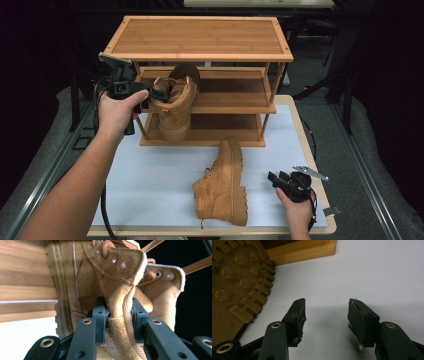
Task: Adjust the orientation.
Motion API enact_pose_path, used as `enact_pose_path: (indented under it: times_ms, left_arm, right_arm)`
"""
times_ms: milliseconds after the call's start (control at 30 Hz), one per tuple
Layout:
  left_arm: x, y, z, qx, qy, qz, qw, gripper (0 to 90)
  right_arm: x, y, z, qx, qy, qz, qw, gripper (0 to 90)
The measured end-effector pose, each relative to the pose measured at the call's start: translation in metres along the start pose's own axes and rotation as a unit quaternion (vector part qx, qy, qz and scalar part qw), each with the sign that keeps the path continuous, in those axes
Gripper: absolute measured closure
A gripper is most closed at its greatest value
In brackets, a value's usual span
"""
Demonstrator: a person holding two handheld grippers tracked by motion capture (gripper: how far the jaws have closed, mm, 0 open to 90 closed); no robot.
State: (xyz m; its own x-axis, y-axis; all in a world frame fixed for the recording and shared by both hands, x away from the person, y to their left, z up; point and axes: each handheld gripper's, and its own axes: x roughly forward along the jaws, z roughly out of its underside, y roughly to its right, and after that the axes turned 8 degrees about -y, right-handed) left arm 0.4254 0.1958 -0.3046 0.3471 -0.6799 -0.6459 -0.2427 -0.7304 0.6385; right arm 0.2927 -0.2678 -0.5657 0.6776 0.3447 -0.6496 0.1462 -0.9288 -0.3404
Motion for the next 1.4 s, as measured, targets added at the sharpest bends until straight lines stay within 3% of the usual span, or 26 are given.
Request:
enact_pose_path:
  times_ms: [200, 900, 1400]
  left_arm:
    - [0.004, 0.004, 0.001, -0.014, -0.009, 0.014, 0.9998, 70.0]
    - [0.0, 0.014, -0.005, 0.017, -0.028, -0.015, 0.9994, 57.3]
    - [-0.002, 0.015, -0.004, 0.028, -0.019, -0.016, 0.9993, 54.4]
  right_arm:
    - [0.002, -0.001, 0.0, 0.003, -0.001, -0.001, 1.0, 47.5]
    - [0.001, 0.001, 0.0, 0.004, 0.0, 0.0, 1.0, 47.5]
    - [-0.001, -0.001, -0.001, -0.007, -0.005, 0.002, 1.0, 47.5]
